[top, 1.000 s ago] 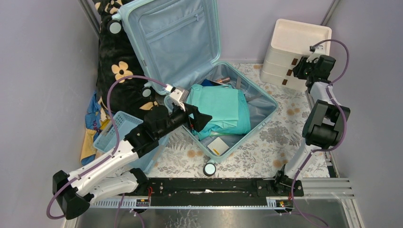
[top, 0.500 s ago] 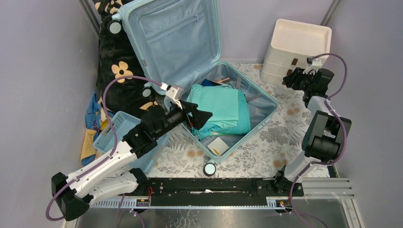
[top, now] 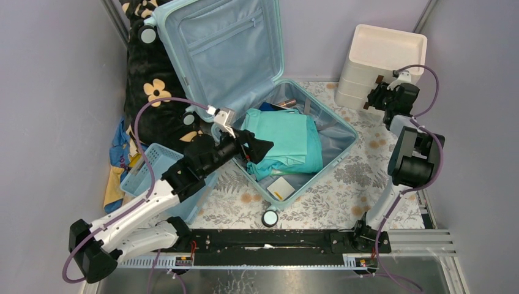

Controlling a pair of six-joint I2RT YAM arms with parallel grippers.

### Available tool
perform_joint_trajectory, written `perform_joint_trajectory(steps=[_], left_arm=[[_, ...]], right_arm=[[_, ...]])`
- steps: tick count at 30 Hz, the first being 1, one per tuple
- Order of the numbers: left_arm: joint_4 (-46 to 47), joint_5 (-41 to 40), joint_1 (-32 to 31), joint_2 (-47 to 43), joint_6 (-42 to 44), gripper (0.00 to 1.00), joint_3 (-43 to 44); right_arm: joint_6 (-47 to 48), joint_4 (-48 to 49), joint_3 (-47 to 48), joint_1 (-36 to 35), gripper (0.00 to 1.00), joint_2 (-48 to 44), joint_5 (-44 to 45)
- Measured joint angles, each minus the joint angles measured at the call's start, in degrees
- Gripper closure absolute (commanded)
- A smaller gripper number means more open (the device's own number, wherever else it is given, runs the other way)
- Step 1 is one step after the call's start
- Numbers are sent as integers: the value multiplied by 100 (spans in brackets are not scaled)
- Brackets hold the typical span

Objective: Open, take out, and arrange the luggage
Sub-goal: Open the drawer in the storage box.

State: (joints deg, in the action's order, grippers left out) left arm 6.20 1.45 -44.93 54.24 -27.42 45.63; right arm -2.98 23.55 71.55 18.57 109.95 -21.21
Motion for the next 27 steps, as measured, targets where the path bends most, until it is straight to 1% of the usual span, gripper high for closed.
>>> perform_joint_trajectory(steps=[8,15,17,20,27], left_arm=[[22,-17,37,295,4,1,33],[28,-17,48,295,4,1,33],[28,-15,48,295,4,1,33],[28,-17,48,293,2,1,33],[26,-15,48,291,-2,1,35]], right_arm=[[-149,35,387,-94,52,374,433],[-264,-90,562,-162,59,562,472],[-271,-127,621,-164,64,586,485],[-254,-162,706,-164,76,643,514],[-179,-166,737,-168,94,658,507]])
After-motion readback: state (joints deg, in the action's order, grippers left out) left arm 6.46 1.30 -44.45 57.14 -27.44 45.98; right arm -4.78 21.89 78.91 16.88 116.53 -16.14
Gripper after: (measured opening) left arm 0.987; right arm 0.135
